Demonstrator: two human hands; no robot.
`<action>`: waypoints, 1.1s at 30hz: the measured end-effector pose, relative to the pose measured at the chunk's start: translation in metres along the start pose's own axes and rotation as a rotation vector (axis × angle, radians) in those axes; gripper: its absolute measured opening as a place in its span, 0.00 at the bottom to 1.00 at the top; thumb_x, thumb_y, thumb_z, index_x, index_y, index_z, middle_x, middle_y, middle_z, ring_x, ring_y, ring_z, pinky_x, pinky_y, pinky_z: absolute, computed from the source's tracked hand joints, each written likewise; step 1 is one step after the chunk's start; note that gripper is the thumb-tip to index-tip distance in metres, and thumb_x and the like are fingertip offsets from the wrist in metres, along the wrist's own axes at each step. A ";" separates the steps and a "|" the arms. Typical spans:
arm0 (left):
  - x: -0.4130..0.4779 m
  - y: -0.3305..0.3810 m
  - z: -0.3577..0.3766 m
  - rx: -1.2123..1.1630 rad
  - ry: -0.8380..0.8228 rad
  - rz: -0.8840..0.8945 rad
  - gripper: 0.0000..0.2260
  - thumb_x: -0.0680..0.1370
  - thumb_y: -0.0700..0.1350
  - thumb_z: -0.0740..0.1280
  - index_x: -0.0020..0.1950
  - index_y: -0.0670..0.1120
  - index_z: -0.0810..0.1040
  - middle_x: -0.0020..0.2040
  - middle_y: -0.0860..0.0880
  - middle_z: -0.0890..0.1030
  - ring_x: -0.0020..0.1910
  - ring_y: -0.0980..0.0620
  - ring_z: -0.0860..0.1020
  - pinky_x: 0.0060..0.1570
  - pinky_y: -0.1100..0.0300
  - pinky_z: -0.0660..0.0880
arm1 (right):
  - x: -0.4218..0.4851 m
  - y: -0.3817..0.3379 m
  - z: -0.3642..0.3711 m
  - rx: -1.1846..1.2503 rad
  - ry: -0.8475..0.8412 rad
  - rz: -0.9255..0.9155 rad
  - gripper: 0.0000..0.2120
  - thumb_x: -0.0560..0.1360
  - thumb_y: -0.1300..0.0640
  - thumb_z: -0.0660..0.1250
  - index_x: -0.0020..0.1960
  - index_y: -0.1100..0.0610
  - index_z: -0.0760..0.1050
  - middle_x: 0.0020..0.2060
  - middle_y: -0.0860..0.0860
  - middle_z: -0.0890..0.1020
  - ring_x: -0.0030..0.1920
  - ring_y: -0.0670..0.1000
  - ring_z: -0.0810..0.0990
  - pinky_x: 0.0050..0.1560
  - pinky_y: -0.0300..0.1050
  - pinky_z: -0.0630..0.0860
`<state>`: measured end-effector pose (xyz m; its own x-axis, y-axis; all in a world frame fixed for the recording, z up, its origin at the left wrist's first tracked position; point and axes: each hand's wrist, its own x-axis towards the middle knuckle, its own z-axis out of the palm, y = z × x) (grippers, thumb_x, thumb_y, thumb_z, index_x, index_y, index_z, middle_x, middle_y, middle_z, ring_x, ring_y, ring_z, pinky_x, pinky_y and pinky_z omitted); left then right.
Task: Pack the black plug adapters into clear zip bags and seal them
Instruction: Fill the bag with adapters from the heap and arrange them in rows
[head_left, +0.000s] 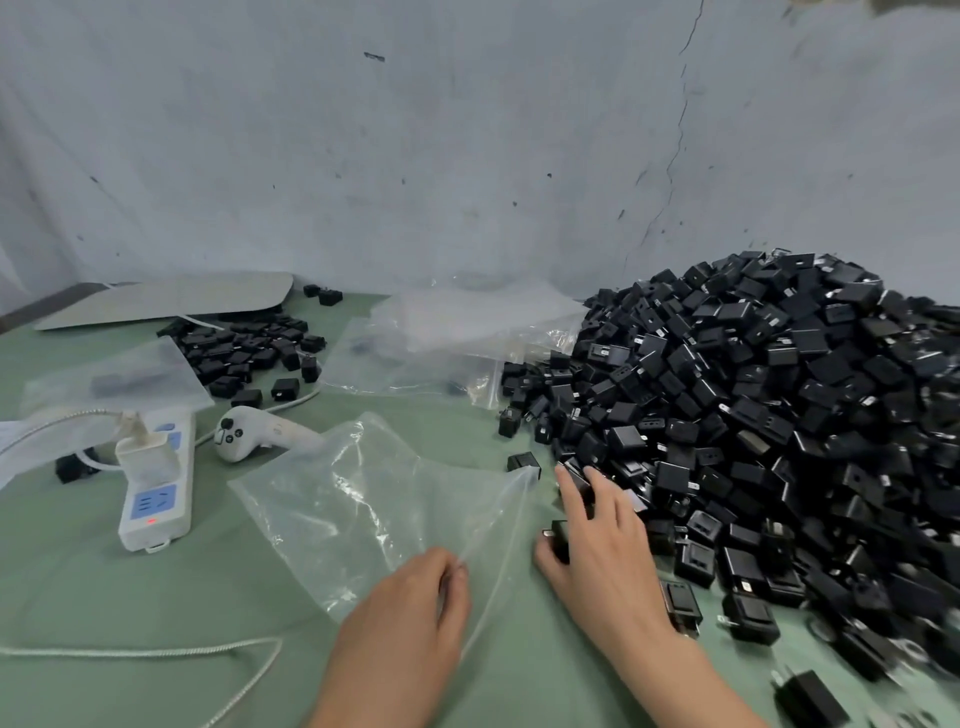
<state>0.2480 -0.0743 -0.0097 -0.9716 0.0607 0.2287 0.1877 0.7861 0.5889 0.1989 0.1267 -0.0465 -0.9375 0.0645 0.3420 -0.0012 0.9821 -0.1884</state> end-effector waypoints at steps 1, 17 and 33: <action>0.000 0.001 -0.001 0.004 -0.005 -0.005 0.11 0.82 0.57 0.56 0.42 0.54 0.67 0.32 0.51 0.70 0.31 0.56 0.69 0.37 0.61 0.67 | 0.007 0.000 0.003 -0.007 -0.035 -0.012 0.34 0.77 0.43 0.64 0.80 0.52 0.59 0.76 0.58 0.64 0.76 0.60 0.62 0.72 0.54 0.65; 0.020 -0.023 -0.026 -0.107 0.065 -0.064 0.10 0.79 0.59 0.59 0.46 0.54 0.74 0.39 0.59 0.78 0.34 0.56 0.74 0.40 0.61 0.72 | 0.069 -0.015 0.024 0.045 -0.014 -0.224 0.13 0.78 0.45 0.62 0.59 0.50 0.74 0.55 0.46 0.77 0.62 0.52 0.73 0.50 0.49 0.77; 0.014 -0.013 -0.014 0.129 -0.018 -0.008 0.12 0.83 0.58 0.53 0.48 0.54 0.70 0.41 0.55 0.78 0.40 0.54 0.77 0.44 0.54 0.74 | -0.007 -0.030 -0.031 0.961 0.023 0.077 0.12 0.76 0.62 0.71 0.50 0.45 0.81 0.45 0.44 0.83 0.46 0.45 0.78 0.47 0.38 0.75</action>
<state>0.2338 -0.0925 -0.0035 -0.9757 0.0637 0.2097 0.1605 0.8591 0.4861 0.2167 0.1020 -0.0150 -0.9398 0.1367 0.3133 -0.2338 0.4115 -0.8809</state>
